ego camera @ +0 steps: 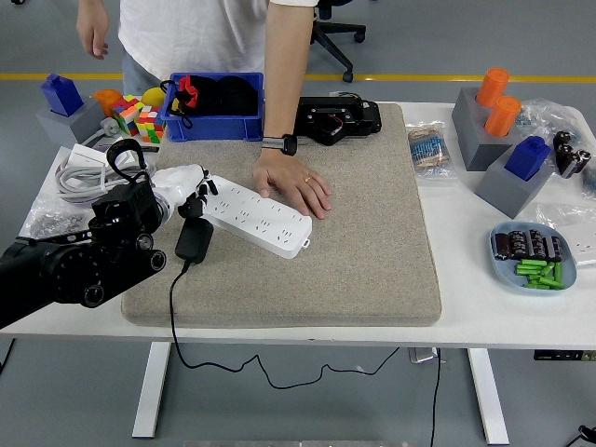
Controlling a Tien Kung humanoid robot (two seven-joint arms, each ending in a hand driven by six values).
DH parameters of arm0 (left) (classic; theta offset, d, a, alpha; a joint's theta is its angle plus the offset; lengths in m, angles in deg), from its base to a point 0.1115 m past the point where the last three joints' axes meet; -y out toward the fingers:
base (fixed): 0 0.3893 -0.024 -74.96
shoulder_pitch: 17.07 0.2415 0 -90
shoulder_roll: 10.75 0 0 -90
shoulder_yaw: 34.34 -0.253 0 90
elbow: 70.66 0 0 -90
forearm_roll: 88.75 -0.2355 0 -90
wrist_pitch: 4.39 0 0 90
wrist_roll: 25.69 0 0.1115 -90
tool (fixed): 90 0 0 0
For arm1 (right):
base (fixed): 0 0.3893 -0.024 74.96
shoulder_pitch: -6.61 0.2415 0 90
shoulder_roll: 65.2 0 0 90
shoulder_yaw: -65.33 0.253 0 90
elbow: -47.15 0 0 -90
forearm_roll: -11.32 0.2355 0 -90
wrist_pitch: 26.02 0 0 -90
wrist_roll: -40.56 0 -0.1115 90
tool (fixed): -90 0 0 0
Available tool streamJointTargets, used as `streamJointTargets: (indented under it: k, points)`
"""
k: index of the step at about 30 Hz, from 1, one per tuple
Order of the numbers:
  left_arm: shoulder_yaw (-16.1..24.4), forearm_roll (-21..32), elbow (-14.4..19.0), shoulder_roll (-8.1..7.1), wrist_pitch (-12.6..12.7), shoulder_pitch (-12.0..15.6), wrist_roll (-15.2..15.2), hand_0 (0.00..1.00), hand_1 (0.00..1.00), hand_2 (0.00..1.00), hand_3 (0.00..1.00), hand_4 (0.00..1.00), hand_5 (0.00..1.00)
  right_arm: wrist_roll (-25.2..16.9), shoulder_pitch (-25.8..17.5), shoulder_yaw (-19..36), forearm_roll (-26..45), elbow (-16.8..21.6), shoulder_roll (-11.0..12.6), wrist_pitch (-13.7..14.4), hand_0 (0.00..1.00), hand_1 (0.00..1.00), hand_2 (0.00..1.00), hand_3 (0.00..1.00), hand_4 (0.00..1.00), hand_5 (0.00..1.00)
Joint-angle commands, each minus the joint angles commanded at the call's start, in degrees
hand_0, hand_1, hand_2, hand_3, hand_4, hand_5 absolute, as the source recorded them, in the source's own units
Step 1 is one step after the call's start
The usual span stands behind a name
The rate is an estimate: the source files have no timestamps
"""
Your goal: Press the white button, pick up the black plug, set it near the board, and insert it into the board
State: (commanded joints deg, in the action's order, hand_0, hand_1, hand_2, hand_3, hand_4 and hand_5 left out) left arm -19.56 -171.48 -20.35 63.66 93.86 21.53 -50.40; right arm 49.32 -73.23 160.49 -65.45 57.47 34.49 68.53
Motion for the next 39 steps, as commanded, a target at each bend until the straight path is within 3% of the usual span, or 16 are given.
streamJointTargets:
  k: [23,39]
  points:
    - [-4.1,1.2,-1.8,1.01,0.3,-1.5,0.5,0.002,0.002,0.087,0.622,0.002,0.002,0.0,-0.1,-0.1,0.0,0.0,0.0,0.0,0.627,0.604,0.601,0.586,0.659,0.396]
    - [-0.7,-0.7,0.9,-0.27,0.5,-1.5,0.4,0.002,0.002,0.086,0.619,0.002,0.002,-0.1,0.0,-0.4,0.1,0.0,-0.1,0.0,0.629,0.602,0.600,0.585,0.657,0.395]
